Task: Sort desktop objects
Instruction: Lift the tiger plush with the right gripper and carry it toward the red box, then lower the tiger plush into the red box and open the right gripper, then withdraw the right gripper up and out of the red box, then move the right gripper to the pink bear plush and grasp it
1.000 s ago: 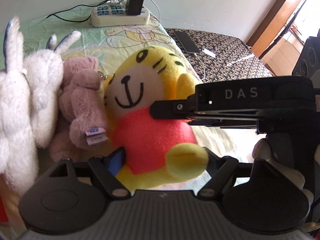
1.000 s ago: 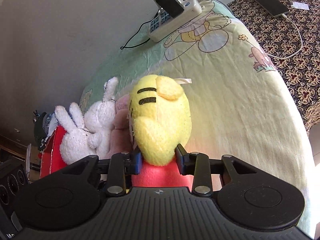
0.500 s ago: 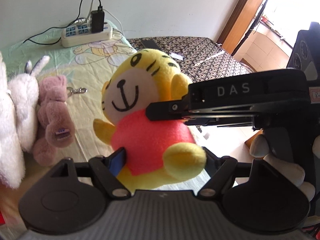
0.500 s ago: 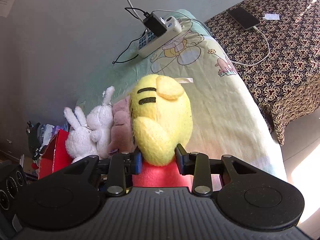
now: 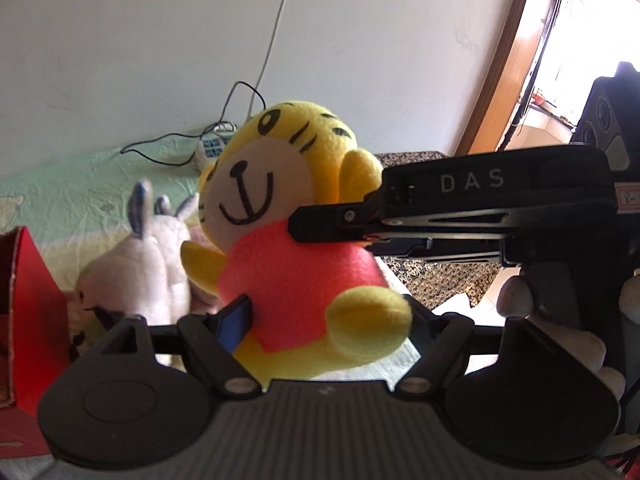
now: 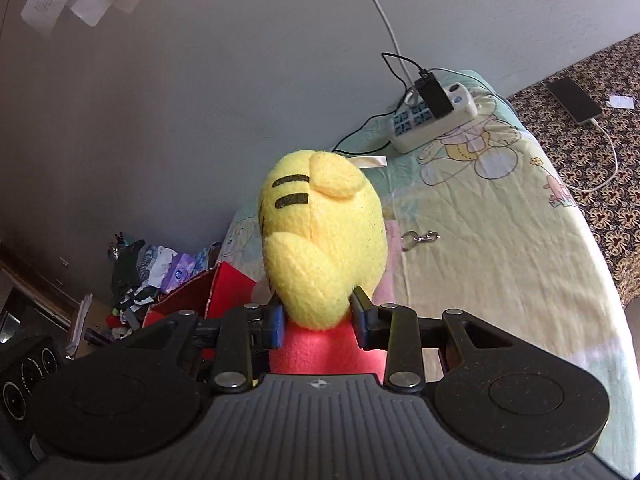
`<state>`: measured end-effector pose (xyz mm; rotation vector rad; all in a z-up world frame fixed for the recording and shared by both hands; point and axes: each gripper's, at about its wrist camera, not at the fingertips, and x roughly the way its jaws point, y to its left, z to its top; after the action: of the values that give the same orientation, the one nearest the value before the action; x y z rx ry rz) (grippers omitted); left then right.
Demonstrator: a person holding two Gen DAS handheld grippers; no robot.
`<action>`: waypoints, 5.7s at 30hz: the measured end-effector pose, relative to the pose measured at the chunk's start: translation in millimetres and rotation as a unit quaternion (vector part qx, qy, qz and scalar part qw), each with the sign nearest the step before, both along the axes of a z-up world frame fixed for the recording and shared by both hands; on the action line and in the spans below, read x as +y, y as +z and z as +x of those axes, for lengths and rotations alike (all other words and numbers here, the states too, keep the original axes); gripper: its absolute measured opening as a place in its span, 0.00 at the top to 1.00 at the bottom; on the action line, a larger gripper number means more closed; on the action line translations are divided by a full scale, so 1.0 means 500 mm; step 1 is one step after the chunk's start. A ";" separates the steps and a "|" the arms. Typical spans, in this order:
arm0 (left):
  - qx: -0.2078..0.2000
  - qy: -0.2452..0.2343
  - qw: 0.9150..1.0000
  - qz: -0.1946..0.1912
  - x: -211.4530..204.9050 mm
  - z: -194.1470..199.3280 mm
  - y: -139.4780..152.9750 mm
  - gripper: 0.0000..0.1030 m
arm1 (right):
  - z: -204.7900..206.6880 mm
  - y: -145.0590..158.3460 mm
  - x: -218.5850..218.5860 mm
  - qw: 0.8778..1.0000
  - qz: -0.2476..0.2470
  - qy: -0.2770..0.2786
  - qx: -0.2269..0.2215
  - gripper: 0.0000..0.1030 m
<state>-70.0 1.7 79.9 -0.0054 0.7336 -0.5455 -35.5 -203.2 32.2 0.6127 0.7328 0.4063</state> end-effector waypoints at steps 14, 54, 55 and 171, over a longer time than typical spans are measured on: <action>-0.026 0.032 0.999 -0.005 0.306 -0.012 0.027 0.23 | 0.021 0.050 0.312 0.999 -0.002 0.026 -0.036 0.66; 0.098 0.006 0.994 -0.037 0.540 0.124 -0.153 0.23 | 0.156 -0.047 0.636 0.972 -0.208 0.024 0.106 0.66; 0.099 0.006 0.994 -0.038 0.539 0.124 -0.153 0.23 | 0.157 -0.047 0.638 0.972 -0.209 0.024 0.106 0.66; 0.110 0.209 0.960 0.153 0.106 -0.002 -0.121 0.08 | -0.025 -0.088 0.165 0.994 -0.089 0.036 0.043 0.56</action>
<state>-70.7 54.6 19.4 0.0663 0.9979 -0.0232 -48.0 -120.6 -12.0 0.4381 0.8662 0.3778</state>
